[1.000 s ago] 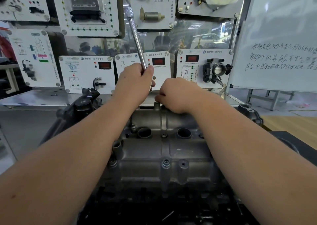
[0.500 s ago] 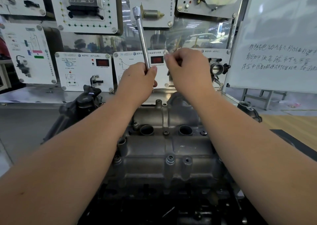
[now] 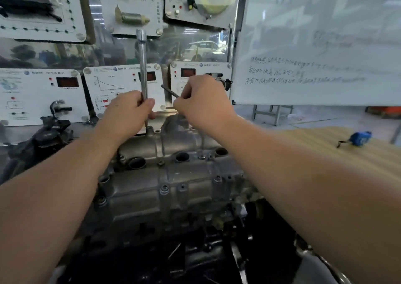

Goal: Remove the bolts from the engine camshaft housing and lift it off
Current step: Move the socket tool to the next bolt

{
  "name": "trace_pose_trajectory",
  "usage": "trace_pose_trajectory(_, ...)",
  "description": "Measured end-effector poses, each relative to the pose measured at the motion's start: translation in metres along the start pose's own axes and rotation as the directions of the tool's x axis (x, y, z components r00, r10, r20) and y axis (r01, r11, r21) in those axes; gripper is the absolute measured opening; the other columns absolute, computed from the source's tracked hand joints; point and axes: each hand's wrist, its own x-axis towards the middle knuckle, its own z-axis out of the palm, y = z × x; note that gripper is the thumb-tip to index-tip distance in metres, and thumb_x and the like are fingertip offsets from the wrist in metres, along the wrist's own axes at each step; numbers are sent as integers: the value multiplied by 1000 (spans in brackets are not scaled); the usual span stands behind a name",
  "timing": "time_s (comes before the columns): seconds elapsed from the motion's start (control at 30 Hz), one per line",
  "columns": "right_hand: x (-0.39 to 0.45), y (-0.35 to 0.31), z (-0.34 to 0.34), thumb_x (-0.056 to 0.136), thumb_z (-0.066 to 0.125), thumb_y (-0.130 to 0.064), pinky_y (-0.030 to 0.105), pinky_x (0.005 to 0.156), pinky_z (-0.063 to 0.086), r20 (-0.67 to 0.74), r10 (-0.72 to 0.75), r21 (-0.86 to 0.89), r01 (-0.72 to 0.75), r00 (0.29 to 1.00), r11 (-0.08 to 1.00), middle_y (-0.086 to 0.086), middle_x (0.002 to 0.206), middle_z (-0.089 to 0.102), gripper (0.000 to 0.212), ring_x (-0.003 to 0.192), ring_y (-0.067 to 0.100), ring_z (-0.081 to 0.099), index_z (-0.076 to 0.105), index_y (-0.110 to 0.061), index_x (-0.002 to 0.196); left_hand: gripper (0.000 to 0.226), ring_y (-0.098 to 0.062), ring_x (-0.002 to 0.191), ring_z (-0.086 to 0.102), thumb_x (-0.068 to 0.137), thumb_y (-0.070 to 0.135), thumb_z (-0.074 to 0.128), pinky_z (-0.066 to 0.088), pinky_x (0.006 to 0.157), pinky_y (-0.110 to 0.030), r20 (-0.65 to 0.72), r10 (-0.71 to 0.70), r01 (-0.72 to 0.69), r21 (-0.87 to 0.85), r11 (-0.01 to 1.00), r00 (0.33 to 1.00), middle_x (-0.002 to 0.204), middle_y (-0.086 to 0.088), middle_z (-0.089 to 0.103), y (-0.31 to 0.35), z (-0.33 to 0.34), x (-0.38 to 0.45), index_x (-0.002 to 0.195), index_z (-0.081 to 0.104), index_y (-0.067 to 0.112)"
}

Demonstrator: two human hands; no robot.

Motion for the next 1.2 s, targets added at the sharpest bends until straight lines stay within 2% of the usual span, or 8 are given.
trace_pose_trajectory(0.13,-30,20,-48,85,64,-12,15,46,36,-14,61,-70,-61,998,996,-6,74,60,9,69,7,57,61,-18,78,30,-11,77,66,107,37,48,46,66,-31,47,0,1,-23,1000,999,90,8,73,7,-11,-3,105,68,14)
trace_pose_trajectory(0.27,-56,46,-100,93,54,-8,31,77,55,55,118,-272,-99,991,957,6,111,67,32,98,23,64,64,-9,123,30,4,63,63,106,39,49,40,61,-28,57,6,-5,-19,1000,998,79,16,72,36,-22,1,100,70,20)
trace_pose_trajectory(0.37,-87,69,-141,95,53,-9,29,75,53,181,180,-444,-83,967,892,6,111,69,27,95,25,65,70,-9,116,25,-9,71,70,104,39,52,52,73,-34,121,45,-29,-130,991,992,80,12,77,78,1,-6,91,68,24)
trace_pose_trajectory(0.53,-171,119,-224,99,51,-9,30,76,49,391,367,-678,-5,844,735,-4,85,62,25,87,22,61,70,-13,115,25,-15,71,71,102,39,55,56,77,-39,267,207,-113,-328,938,941,77,17,76,183,87,-46,92,69,21)
trace_pose_trajectory(0.7,-259,169,-320,94,62,-11,21,61,49,363,650,-834,-78,668,546,-13,72,63,14,63,-2,60,71,-16,105,17,-5,52,63,103,24,57,49,56,-20,389,340,2,-661,750,856,82,0,78,301,180,-117,88,64,17)
trace_pose_trajectory(0.83,-334,201,-379,94,61,-5,19,53,54,253,829,-884,-229,498,408,-3,82,69,28,60,7,68,68,-16,118,16,-1,53,65,104,22,55,45,50,-15,490,442,66,-723,688,751,84,-3,77,367,240,-187,95,65,13)
trace_pose_trajectory(1.03,-414,239,-432,91,53,8,34,83,61,163,936,-920,-296,312,259,2,86,71,37,87,22,75,71,-11,118,17,-4,61,70,105,27,54,45,66,-26,626,519,105,-691,715,582,81,12,77,416,304,-276,94,65,19)
trace_pose_trajectory(1.2,-448,268,-428,90,60,4,15,48,37,238,940,-959,-92,245,267,0,99,64,34,85,17,57,72,-15,115,23,-4,67,73,105,31,54,51,70,-30,670,568,51,-667,743,478,80,17,75,430,328,-312,93,69,19)
